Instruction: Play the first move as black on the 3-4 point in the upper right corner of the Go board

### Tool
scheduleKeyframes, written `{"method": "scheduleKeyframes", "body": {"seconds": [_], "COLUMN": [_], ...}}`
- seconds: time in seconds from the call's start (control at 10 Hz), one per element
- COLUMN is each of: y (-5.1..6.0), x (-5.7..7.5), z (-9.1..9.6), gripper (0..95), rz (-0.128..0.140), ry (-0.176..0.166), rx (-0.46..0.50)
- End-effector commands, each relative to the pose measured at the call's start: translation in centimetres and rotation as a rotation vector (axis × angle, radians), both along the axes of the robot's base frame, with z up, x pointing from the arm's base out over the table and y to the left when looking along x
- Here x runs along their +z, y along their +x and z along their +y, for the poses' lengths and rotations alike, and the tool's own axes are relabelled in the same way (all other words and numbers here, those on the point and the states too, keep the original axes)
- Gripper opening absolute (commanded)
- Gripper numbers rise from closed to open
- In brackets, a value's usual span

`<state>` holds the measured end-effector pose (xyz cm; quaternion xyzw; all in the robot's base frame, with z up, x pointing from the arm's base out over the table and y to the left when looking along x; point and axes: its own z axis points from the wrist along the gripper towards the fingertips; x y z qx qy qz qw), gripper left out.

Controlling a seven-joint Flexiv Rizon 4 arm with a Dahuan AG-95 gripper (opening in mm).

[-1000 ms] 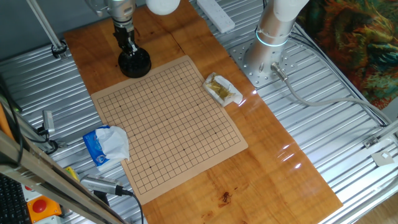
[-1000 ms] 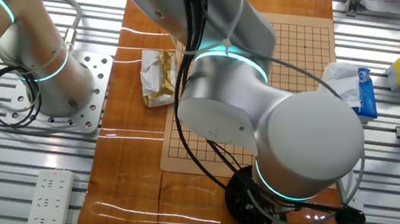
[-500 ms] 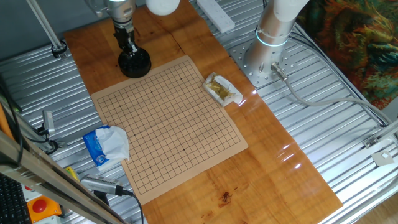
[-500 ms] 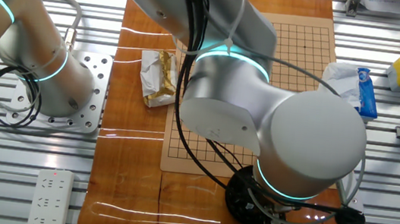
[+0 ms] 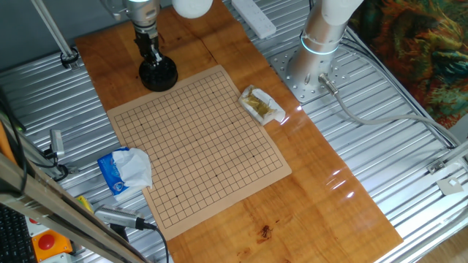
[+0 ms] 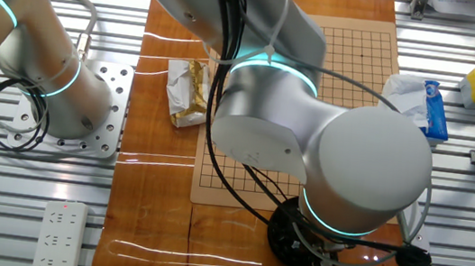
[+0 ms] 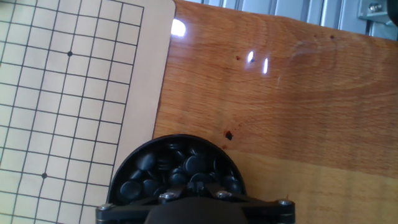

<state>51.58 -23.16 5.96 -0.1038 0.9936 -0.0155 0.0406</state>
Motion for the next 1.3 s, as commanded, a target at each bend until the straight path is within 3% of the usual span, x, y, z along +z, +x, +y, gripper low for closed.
{"method": "scheduleKeyframes", "body": {"seconds": [0.1, 1.0, 1.3], "y": [0.03, -0.12, -0.12], "x": [-0.01, 0.01, 0.01], "z": [-0.01, -0.04, -0.04], "gripper": [0.0, 0.0, 0.0], "rz": [0.0, -0.003, -0.011], "ry": [-0.004, -0.01, 0.018], "rx": [-0.002, 0.013, 0.024]}}
